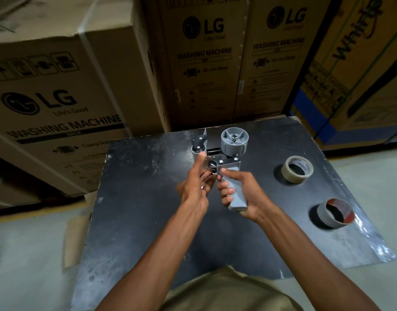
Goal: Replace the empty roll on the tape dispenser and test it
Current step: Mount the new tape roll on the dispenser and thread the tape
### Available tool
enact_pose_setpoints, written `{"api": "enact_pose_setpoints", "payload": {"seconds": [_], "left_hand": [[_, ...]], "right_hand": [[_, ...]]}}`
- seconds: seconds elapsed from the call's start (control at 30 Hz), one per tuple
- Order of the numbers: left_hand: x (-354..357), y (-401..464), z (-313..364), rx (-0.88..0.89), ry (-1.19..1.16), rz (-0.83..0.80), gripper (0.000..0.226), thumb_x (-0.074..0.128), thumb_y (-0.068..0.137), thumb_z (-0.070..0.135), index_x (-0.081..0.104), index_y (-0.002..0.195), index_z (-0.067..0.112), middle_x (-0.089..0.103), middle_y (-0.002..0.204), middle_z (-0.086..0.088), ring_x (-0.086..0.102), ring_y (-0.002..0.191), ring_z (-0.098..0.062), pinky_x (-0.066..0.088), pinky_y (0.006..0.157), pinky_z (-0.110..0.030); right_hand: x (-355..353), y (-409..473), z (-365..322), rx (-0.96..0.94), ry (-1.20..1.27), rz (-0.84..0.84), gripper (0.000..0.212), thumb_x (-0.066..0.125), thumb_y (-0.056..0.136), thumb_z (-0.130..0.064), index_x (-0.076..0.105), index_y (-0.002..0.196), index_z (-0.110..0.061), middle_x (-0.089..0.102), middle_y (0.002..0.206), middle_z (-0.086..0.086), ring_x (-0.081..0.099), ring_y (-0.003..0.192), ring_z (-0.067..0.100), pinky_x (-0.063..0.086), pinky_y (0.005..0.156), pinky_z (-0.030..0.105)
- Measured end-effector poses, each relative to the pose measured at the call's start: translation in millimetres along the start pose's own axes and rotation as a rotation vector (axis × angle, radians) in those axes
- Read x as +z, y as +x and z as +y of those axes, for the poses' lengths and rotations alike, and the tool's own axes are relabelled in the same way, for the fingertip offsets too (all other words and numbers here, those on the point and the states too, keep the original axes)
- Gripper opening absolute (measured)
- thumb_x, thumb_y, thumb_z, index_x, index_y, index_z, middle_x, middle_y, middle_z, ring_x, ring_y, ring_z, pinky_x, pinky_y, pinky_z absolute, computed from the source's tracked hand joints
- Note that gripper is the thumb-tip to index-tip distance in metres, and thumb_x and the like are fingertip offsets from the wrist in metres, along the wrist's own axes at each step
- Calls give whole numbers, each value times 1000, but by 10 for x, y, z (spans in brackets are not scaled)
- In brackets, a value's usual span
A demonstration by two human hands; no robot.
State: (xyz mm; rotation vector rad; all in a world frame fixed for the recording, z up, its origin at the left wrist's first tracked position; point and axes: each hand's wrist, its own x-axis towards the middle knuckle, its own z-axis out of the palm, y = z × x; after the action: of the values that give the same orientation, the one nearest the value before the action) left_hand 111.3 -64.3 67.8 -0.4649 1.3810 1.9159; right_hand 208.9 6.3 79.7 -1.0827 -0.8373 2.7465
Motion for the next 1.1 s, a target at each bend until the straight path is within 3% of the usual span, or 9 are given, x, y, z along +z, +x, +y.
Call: {"api": "enact_pose_setpoints", "payload": {"seconds": [0.07,0.2,0.33,0.43,0.57,0.9,1.0,1.1], "left_hand": [[-5,-9,10,-7,-34,14,52,92,68,34,67,94,-4,76,94,-20,76,90,-31,62,86,-42],[-6,-28,14,-7,-98,24,50,91,70,33,68,93,-4,77,91,-17,77,84,-29,63,81,-37],[-37,-46,9,-24,-139,19,52,89,73,33,69,100,-7,78,91,-18,76,91,-31,63,82,-36],[-42,-43,30,-36,-143,17,48,89,73,32,68,95,-6,77,82,-16,76,76,-27,64,76,-35],[-60,-46,33,-51,-119,16,48,88,74,32,67,96,-5,76,93,-20,76,89,-32,62,85,-45],[-138,71,-87,-75,-76,12,54,87,72,42,74,102,0,79,92,-11,76,96,-26,56,99,-43],[-145,84,-160,-83,-74,19,48,86,73,43,75,94,2,79,90,-11,75,90,-24,56,86,-37],[-143,76,-257,-98,-68,0,59,87,70,48,75,97,-3,79,92,-15,72,81,-26,55,76,-36]], "right_hand": [[27,19,13,-7,-2,1,18,60,95,-24,55,81,-13,45,62,-4,37,40,4,33,35,17],[72,51,20,-5,-16,-6,18,58,96,-24,55,82,-13,45,62,-4,37,39,4,33,35,17],[96,80,26,-6,-36,-9,18,58,96,-25,55,83,-14,45,63,-4,37,40,4,33,35,17],[95,101,35,0,-44,-13,18,58,97,-25,55,83,-14,45,63,-4,37,39,3,34,35,17],[76,128,54,0,-38,-16,19,57,97,-25,54,83,-13,44,62,-4,37,39,3,33,35,17],[51,188,100,3,-23,-6,20,57,97,-24,54,81,-13,44,62,-4,36,39,3,32,34,17],[42,214,100,10,7,-13,22,55,98,-24,54,79,-12,44,61,-4,37,38,3,32,34,16],[30,240,89,12,27,-22,24,54,99,-24,55,78,-12,44,60,-4,37,37,3,32,34,15]]}}
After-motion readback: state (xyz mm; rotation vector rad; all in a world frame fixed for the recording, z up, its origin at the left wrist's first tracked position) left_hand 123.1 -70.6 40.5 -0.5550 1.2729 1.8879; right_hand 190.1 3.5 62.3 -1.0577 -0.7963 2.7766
